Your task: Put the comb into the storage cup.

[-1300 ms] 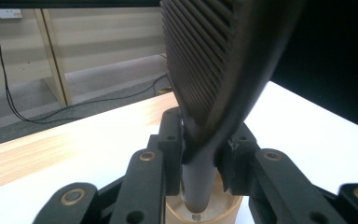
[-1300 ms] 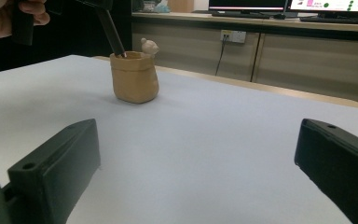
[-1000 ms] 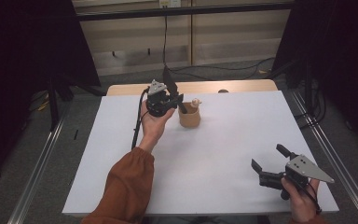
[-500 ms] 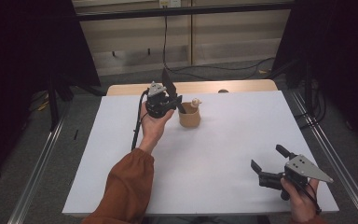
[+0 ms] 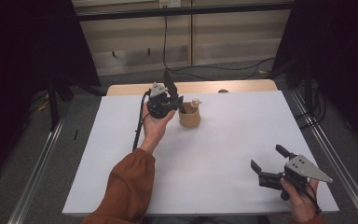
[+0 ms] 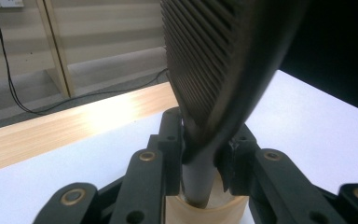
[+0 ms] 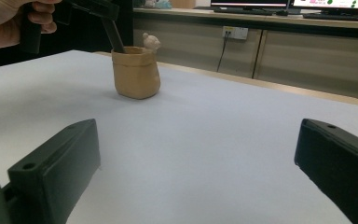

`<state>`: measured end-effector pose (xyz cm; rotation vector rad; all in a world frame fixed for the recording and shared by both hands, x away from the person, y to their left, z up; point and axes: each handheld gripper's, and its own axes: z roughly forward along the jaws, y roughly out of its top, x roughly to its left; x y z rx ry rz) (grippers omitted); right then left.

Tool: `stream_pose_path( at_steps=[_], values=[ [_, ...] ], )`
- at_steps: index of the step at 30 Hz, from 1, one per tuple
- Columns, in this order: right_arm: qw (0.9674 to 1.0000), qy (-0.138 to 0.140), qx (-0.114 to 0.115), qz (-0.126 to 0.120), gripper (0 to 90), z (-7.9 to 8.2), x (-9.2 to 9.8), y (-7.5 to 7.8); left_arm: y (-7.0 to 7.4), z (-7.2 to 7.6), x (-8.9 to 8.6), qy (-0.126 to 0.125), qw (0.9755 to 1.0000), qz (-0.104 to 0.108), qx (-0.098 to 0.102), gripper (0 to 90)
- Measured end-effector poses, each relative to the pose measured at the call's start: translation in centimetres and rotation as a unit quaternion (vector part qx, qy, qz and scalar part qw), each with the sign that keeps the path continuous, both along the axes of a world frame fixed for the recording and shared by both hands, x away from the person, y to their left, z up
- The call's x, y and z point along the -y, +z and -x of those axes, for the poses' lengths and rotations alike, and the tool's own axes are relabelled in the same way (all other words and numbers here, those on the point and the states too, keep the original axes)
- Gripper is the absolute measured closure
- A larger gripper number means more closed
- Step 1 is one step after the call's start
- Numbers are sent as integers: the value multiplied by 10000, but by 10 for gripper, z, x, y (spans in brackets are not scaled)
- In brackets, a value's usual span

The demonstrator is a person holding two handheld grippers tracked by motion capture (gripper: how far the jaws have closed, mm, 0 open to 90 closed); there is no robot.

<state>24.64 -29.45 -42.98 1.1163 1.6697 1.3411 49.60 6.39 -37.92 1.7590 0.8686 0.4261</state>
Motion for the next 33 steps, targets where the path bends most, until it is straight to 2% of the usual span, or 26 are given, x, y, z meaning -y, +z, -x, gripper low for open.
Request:
stream_pose_path(
  at_steps=[3, 15, 22, 33],
  values=[
    [10000, 0, -6, -4, 0, 0, 0, 0, -1, -1, 0, -19, 10000, -33, -3, 732],
    [10000, -12, -4, 12, 0, 0, 0, 0, -9, -2, 2, -23, 10000, 54, -32, 731],
    [10000, 19, -11, 26, 0, 0, 0, -1, -13, -4, 2, 85, 9999, 40, -50, 732],
    [10000, 20, -10, 32, 0, 0, 0, -1, -20, -3, 3, 55, 9999, 41, 73, 731]
  ],
)
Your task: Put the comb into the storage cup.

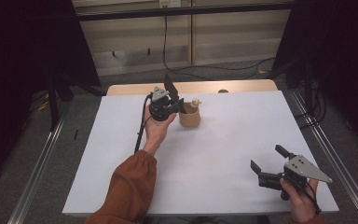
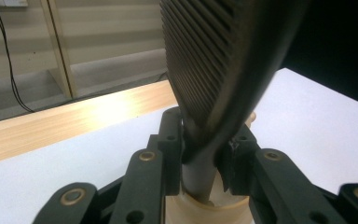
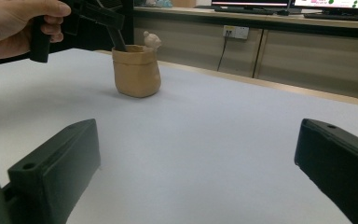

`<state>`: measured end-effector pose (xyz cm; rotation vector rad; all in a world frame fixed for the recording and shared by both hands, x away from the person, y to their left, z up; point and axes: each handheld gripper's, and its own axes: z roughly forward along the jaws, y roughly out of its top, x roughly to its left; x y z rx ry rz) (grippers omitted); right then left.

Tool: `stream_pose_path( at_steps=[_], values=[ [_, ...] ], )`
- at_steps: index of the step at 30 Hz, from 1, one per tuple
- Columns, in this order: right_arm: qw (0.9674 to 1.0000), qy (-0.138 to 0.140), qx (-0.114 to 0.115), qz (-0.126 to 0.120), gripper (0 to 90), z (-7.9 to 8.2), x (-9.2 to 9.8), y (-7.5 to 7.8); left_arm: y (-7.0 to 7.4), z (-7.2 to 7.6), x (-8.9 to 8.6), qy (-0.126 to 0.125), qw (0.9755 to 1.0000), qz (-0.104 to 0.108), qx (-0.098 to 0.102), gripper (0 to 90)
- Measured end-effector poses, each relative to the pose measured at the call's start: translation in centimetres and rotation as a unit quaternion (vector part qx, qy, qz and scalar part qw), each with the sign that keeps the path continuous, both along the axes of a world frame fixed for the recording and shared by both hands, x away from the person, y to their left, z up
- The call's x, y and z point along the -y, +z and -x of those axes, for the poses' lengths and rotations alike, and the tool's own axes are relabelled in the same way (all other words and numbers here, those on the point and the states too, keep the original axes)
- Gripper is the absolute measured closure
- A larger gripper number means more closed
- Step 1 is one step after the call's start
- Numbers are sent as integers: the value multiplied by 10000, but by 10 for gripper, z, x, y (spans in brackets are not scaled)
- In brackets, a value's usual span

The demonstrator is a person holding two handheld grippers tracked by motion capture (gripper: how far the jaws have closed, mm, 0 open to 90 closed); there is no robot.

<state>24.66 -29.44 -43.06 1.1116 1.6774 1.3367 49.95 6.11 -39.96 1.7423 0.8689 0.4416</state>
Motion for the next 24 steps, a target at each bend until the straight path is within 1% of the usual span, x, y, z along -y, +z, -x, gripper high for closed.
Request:
stream_pose_path(
  at_steps=[2, 3, 4, 9, 15, 16, 19, 21, 24],
  values=[
    [10000, 1, -1, -1, 0, 0, 0, 0, -2, 0, 0, -11, 10000, -33, 4, 731],
    [10000, -1, -1, -6, 0, 0, 0, 0, -3, 0, 0, -6, 10000, 14, 8, 731],
    [10000, 3, -7, -5, 0, 0, 0, 0, -4, 0, 0, -8, 10000, -18, -14, 731],
    [10000, 6, -15, -1, 0, 0, 0, 0, -7, 0, 0, -34, 10000, -26, 57, 730],
    [10000, 24, -5, 1, 0, 0, 0, 0, -11, 0, 0, -76, 9999, -43, 70, 729],
    [10000, 15, -16, -2, 0, 0, 0, 0, -11, -1, 0, -94, 9999, -76, 111, 728],
    [10000, 17, -15, -3, 0, -1, 0, -1, -11, 0, 0, -119, 9998, -72, 121, 728],
    [10000, 32, -11, 8, 0, -1, 0, -1, -11, -1, 0, -139, 9998, -60, 94, 727],
    [10000, 19, -19, 0, 0, -1, 0, -1, -11, 0, 0, -113, 9999, -73, 106, 726]
  ],
)
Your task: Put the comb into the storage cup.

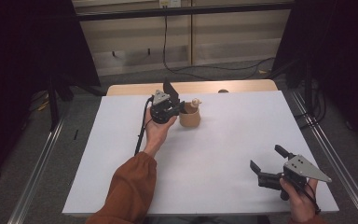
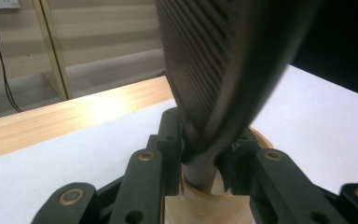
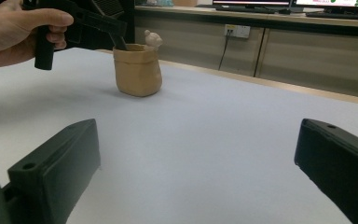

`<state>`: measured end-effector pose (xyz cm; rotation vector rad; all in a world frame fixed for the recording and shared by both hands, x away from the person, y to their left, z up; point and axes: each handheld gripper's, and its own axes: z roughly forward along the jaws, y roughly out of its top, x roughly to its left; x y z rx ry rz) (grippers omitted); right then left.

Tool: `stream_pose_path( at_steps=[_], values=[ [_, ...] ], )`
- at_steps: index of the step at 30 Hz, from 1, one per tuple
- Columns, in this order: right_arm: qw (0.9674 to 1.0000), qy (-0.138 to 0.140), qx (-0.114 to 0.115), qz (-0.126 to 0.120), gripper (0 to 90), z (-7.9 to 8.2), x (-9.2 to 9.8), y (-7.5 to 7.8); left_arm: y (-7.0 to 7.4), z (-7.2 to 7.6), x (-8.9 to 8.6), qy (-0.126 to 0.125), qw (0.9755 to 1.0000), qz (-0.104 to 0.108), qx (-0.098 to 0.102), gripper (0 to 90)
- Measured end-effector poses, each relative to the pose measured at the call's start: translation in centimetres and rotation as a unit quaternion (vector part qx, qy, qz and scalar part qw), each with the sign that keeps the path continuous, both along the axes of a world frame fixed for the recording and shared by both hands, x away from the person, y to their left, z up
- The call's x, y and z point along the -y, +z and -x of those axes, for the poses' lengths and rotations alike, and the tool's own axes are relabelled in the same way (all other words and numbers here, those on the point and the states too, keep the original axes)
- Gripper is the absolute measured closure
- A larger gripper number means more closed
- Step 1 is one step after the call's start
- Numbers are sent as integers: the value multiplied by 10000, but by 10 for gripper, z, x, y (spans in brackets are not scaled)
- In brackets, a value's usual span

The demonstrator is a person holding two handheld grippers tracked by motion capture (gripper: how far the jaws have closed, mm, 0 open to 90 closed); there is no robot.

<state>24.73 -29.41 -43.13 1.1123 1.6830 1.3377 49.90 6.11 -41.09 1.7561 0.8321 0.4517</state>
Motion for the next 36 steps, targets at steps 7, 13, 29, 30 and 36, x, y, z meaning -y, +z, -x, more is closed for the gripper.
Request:
stream_pose_path(
  at_steps=[7, 13, 29, 30, 36],
  values=[
    [10000, -5, 5, -6, 0, 0, 0, 0, -1, 1, 1, -40, 10000, 87, -15, 708],
    [10000, 10, 2, 2, 0, 0, 0, 0, 3, 2, -1, -8, 9999, 129, 21, 684],
    [10000, 69, -24, 9, 0, 0, 0, -1, 1, 3, -8, 195, 9995, 222, 89, 378],
    [10000, 76, -24, 7, 0, 0, 0, -1, 1, 3, -9, 232, 9994, 252, 69, 329],
    [10000, 81, -35, -5, 0, -1, 0, -1, 2, 2, -12, 267, 9991, 307, 77, 177]
  ],
)
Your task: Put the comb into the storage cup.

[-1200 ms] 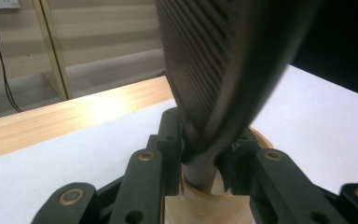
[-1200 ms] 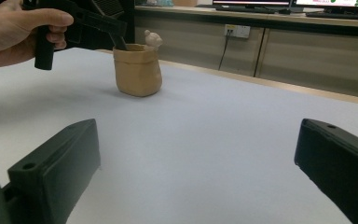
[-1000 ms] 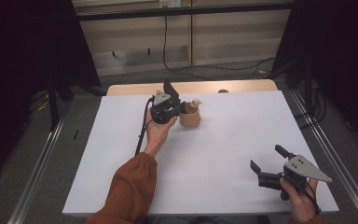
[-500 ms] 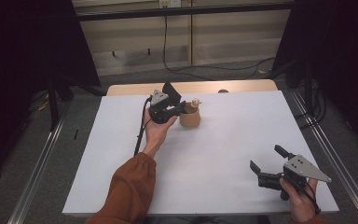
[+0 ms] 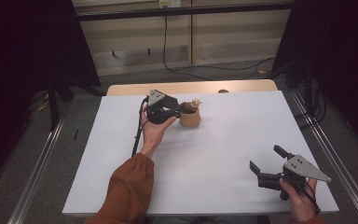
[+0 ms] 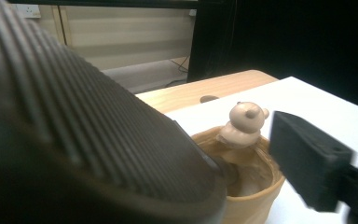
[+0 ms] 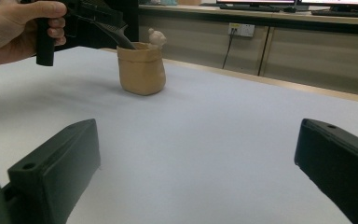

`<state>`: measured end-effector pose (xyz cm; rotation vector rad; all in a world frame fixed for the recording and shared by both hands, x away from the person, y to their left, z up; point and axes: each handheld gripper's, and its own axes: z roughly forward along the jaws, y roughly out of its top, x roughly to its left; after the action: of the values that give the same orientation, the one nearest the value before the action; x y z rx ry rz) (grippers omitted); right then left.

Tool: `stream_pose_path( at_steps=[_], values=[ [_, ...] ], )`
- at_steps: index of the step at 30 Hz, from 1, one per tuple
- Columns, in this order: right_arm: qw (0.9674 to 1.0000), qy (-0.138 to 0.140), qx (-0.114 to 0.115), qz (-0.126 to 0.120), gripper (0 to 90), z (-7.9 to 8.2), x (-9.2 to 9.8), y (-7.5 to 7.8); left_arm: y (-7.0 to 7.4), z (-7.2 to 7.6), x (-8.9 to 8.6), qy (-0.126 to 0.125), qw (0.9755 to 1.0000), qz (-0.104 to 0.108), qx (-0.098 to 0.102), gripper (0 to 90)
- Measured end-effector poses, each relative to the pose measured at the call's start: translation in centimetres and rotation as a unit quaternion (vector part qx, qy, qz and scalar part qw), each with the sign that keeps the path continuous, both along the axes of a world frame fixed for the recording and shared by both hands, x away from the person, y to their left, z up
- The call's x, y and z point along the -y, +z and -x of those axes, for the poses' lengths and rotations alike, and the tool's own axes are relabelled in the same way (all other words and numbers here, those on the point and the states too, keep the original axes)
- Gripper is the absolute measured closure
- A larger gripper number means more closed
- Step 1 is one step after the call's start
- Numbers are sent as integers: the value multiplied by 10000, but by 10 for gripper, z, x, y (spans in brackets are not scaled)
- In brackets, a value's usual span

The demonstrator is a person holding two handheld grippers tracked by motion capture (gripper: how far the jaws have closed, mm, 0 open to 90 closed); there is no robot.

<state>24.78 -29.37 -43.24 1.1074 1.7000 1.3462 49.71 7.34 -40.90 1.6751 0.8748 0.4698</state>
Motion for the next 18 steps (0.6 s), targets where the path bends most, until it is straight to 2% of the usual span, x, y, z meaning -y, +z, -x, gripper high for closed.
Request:
stream_pose_path(
  at_steps=[5, 7, 11, 17, 18],
  values=[
    [10000, 10, 0, -4, 0, 0, 0, 0, 0, 0, -3, -10, 10000, -36, -4, 63],
    [10000, 10, 9, -2, 0, 0, 0, 0, 0, 0, -4, -32, 10000, -41, 39, 53],
    [10000, 11, 7, -4, 0, 0, 0, 0, 0, 2, -7, -98, 9994, -292, 176, 44],
    [10000, 26, 10, 3, 0, 0, -1, 0, 2, 4, -12, -42, 9993, -284, 224, 35],
    [10000, 27, 13, 6, 0, 0, -1, 0, 2, 4, -13, -39, 9995, -231, 215, 35]
  ],
)
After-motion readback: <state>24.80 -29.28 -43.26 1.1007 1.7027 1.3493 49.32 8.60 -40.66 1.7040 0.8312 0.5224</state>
